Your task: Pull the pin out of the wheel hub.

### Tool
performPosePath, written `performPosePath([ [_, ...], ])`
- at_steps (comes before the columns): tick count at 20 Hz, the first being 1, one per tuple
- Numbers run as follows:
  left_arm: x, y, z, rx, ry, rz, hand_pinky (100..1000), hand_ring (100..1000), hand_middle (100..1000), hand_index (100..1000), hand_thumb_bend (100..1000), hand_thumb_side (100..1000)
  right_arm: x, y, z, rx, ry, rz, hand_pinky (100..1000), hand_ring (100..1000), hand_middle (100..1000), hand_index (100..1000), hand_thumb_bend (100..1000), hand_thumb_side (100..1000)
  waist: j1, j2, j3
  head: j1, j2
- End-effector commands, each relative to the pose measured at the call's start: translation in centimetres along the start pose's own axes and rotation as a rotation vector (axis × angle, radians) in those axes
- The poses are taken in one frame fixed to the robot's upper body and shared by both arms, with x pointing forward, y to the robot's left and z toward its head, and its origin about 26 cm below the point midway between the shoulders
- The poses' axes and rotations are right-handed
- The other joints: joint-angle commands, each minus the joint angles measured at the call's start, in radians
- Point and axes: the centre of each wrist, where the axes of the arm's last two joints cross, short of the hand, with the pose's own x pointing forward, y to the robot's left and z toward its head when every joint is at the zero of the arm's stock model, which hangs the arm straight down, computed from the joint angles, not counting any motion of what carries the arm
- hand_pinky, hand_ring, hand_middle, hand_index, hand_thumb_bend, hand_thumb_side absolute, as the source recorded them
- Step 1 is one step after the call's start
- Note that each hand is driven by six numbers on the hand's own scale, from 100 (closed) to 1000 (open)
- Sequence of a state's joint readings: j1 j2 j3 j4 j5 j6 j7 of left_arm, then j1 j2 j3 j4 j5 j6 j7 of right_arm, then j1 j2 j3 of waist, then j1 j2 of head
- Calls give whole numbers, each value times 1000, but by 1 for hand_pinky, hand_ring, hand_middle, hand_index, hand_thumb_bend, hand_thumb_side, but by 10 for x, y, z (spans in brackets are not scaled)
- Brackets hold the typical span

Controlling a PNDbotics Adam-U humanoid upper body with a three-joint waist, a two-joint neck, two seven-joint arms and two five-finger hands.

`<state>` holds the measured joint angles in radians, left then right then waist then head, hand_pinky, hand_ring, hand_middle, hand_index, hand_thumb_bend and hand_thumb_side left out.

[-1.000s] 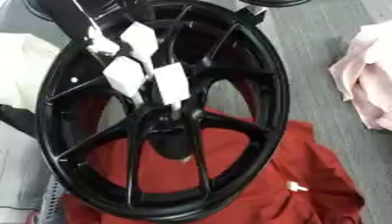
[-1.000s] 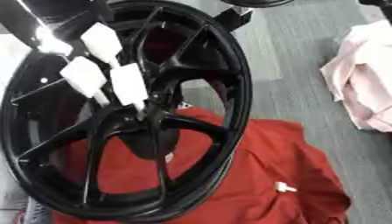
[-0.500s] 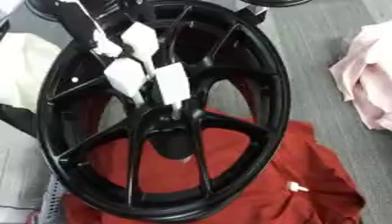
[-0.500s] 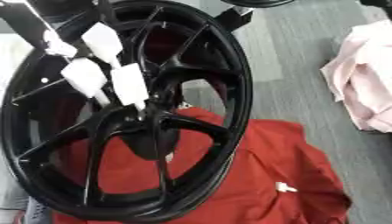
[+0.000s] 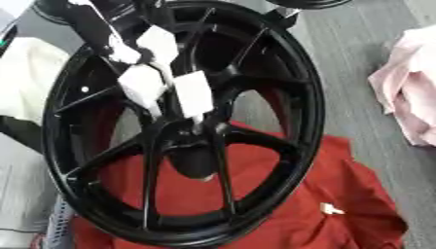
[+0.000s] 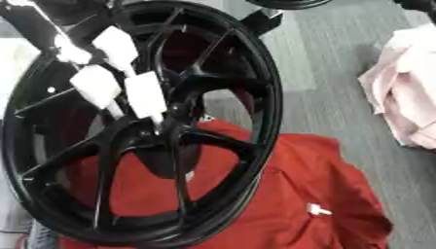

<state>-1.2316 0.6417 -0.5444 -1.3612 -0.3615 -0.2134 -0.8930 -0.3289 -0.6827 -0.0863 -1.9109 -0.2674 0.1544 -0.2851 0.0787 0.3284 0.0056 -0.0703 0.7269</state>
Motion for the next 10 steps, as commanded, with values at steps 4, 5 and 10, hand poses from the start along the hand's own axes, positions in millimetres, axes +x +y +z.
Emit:
performPosePath([
  [4, -2, 1, 1, -19, 2, -29, 800, 764, 730, 851, 281, 360, 10, -4, -3, 0, -38, 1, 758, 639, 561, 618, 100, 642, -4, -15, -5, 6, -14],
  [5, -2, 1, 0, -21, 2, -30, 799, 763, 728, 851, 280, 360, 10, -4, -3, 0, -38, 0, 758, 639, 561, 618, 100, 642, -4, -15, -5, 6, -15],
  [10, -4, -2, -2, -32, 5, -33, 800, 766, 751, 858, 298, 360, 10, -3, -3, 0, -39, -2, 759, 639, 561, 618, 100, 645, -4, -14, -7, 8, -17],
])
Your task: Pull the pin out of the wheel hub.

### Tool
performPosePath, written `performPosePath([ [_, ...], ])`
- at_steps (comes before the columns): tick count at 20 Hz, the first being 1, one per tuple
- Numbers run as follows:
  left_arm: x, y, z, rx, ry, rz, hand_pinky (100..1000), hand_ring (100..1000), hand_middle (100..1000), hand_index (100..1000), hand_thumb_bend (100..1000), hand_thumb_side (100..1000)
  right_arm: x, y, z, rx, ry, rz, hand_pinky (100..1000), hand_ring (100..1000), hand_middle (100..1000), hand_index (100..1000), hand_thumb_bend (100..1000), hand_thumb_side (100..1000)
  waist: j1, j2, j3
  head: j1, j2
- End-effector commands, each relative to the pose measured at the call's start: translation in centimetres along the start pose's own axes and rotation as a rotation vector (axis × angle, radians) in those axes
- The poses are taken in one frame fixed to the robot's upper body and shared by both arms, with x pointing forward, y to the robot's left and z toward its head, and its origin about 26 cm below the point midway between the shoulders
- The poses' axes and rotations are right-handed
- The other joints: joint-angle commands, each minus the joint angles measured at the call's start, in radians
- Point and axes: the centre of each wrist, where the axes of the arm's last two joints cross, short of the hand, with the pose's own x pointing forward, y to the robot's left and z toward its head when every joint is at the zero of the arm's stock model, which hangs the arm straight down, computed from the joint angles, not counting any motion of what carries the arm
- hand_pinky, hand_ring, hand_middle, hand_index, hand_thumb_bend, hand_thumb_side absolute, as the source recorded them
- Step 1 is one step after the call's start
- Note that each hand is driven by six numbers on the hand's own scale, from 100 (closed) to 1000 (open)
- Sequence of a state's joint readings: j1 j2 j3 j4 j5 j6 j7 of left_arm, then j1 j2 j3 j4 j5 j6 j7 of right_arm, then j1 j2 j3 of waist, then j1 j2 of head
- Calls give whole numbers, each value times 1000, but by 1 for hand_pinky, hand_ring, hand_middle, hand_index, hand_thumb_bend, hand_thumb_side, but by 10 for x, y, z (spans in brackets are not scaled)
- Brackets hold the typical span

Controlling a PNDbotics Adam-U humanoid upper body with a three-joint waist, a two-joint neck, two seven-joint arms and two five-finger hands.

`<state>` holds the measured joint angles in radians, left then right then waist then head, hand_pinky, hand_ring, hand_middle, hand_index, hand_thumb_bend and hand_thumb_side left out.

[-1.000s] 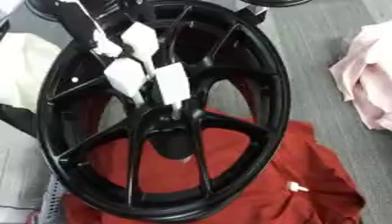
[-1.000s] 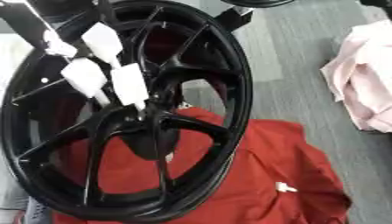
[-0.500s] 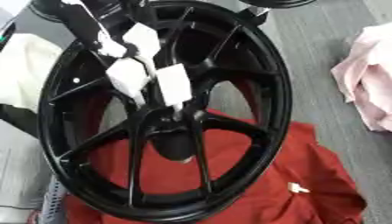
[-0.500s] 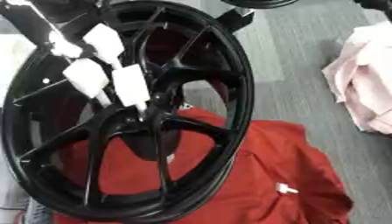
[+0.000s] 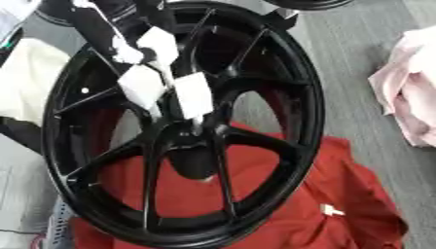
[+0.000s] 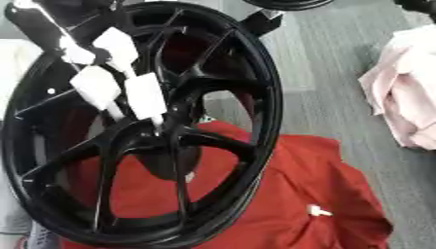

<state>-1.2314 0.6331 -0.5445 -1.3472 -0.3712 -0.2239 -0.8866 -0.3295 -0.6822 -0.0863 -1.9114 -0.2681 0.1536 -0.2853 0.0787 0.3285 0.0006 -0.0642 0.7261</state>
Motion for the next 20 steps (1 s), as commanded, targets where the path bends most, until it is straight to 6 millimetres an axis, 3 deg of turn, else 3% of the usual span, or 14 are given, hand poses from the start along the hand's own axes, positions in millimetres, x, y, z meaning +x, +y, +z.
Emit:
performPosePath([
  [1, -2, -1, 0, -34, 5, -32, 799, 766, 753, 859, 300, 359, 10, -3, -3, 0, -38, -1, 759, 639, 561, 618, 100, 645, -4, -14, -3, 2, -16],
  [11, -5, -8, -6, -56, 1, -33, 797, 755, 722, 853, 297, 361, 10, -3, -3, -2, -40, -6, 759, 638, 560, 617, 100, 650, -5, -12, -6, 6, -19],
  [17, -3, -5, -5, -37, -26, -17, 782, 698, 622, 790, 189, 365, 9, -3, -3, -3, -36, -8, 759, 638, 560, 617, 100, 654, -5, -13, -5, 6, -15],
  [20, -1, -1, -3, -22, -32, -11, 757, 611, 501, 672, 136, 321, 8, -3, -3, -5, -34, -9, 760, 638, 561, 618, 100, 659, -6, -13, -4, 6, -13],
])
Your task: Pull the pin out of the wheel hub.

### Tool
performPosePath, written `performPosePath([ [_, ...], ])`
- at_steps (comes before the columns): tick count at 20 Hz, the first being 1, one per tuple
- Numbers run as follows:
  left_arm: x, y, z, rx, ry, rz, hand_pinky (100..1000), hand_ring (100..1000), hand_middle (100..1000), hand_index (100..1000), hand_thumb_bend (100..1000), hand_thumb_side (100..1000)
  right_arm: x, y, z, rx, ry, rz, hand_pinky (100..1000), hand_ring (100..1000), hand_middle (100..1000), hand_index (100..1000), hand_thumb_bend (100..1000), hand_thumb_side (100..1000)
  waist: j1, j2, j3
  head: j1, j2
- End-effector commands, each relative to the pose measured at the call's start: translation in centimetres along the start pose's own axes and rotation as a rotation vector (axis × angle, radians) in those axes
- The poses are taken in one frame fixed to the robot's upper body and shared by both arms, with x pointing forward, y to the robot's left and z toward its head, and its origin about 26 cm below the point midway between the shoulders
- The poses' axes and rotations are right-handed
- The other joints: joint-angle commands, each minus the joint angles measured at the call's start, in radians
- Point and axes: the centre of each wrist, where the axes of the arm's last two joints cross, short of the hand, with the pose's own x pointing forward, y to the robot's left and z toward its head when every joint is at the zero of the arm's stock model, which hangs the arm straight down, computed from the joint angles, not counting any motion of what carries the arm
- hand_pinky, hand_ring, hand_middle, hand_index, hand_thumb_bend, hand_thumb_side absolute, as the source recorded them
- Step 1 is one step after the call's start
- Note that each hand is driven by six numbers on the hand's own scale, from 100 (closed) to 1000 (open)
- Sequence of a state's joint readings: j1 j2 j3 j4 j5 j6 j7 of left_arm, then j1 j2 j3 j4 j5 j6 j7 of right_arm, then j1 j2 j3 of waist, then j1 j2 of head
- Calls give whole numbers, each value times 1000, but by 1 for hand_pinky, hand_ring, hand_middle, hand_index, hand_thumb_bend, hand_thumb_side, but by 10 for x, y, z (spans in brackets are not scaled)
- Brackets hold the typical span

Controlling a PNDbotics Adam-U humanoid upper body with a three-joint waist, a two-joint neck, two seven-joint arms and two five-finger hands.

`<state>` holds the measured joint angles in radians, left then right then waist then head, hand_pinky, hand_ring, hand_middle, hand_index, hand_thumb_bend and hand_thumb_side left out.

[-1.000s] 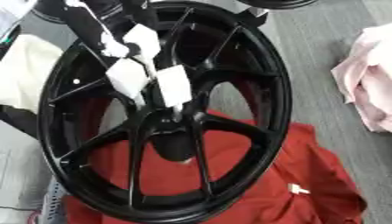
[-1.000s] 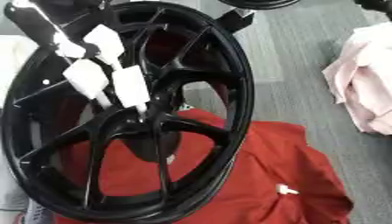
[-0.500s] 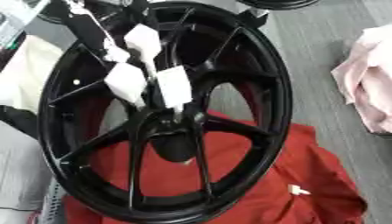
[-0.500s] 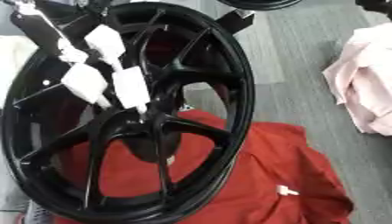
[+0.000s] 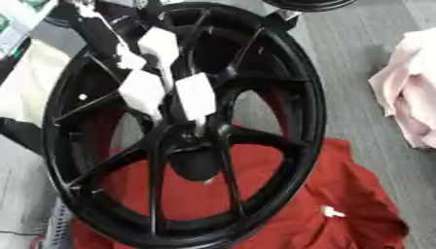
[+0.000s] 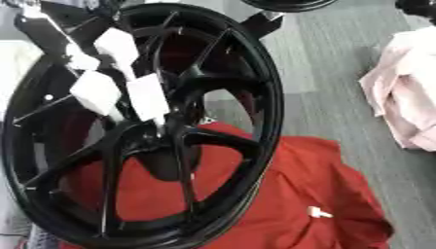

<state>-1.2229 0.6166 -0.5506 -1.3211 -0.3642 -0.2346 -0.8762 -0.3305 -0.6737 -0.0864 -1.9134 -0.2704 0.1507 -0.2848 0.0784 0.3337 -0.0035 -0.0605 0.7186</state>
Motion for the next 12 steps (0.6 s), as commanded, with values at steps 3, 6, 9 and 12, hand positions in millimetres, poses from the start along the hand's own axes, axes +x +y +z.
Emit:
performPosePath([
  [3, 3, 8, 7, -10, -16, -38, 735, 551, 406, 563, 117, 280, 8, -4, -3, -4, -30, 1, 760, 638, 561, 618, 100, 663, -5, -18, 0, 2, -6],
  [6, 3, 11, 9, 2, -16, -42, 716, 508, 348, 493, 100, 239, 7, -4, -3, -2, -27, 0, 760, 638, 561, 618, 100, 666, -6, -19, 1, 3, -6],
  [9, 4, 16, 14, 24, -13, -45, 700, 494, 330, 451, 100, 184, 7, -4, -3, -3, -26, 1, 760, 638, 561, 618, 100, 666, -6, -20, 3, 3, -5],
  [12, 4, 21, 19, 48, -11, -33, 682, 483, 321, 409, 100, 109, 7, -4, -3, -4, -27, 1, 761, 638, 561, 618, 100, 670, -6, -21, 4, 3, -5],
])
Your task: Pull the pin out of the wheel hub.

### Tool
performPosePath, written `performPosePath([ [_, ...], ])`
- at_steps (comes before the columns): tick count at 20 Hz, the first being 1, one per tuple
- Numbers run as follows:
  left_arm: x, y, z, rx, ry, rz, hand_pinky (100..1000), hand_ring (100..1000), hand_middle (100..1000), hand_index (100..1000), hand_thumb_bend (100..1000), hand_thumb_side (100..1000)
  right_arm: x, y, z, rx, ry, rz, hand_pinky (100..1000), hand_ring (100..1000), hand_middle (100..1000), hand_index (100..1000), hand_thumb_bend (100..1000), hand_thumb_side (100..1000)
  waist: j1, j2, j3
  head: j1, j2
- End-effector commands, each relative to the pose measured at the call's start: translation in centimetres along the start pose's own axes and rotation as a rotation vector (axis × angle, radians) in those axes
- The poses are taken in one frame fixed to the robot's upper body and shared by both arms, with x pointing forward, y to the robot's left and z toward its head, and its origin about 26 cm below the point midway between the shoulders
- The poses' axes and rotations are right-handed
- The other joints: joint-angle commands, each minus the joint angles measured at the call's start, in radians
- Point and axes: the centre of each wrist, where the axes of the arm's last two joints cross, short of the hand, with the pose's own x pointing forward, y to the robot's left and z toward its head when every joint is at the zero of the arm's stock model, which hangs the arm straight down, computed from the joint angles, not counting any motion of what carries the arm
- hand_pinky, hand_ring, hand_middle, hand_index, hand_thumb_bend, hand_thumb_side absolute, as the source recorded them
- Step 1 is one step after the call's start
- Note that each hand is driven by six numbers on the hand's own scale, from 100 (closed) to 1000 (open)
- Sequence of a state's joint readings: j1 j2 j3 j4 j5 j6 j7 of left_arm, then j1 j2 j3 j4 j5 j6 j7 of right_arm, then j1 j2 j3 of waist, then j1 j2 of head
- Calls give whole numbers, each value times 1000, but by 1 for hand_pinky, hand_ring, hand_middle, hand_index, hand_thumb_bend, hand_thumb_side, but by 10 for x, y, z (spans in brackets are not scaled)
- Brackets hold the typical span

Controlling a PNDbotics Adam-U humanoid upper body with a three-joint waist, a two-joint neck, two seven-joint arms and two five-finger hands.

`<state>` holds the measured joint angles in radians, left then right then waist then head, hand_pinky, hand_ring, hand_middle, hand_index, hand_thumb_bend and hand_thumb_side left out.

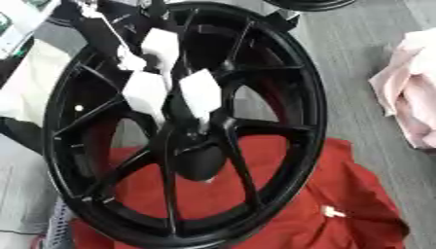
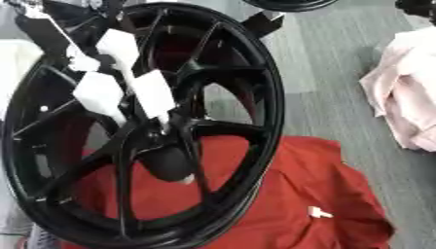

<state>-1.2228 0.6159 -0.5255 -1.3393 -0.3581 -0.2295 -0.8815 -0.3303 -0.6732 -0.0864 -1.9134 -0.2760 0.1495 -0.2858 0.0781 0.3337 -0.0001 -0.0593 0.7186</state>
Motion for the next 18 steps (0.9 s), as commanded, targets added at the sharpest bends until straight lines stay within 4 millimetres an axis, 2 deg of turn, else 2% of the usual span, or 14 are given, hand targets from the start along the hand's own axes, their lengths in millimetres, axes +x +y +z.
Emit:
performPosePath([
  [1, 2, 17, 15, 29, -3, -29, 679, 482, 320, 403, 109, 100, 7, -4, -3, -4, -27, 8, 761, 638, 561, 618, 100, 671, -5, -22, 1, 2, -5],
  [4, 3, 22, 21, 50, 5, -18, 674, 476, 307, 366, 117, 100, 7, -5, -3, -4, -29, 9, 761, 638, 561, 618, 100, 674, -5, -24, 2, 2, -5],
  [13, 4, 43, 52, 151, 39, 4, 673, 470, 292, 348, 118, 100, 9, -6, -4, -8, -38, 13, 762, 639, 562, 619, 100, 663, -7, -27, 6, 0, -3],
  [18, -7, 55, 92, 308, 99, 50, 679, 465, 286, 352, 100, 100, 9, -8, -3, -15, -38, 23, 761, 639, 562, 619, 100, 657, -8, -27, 14, -9, 4],
])
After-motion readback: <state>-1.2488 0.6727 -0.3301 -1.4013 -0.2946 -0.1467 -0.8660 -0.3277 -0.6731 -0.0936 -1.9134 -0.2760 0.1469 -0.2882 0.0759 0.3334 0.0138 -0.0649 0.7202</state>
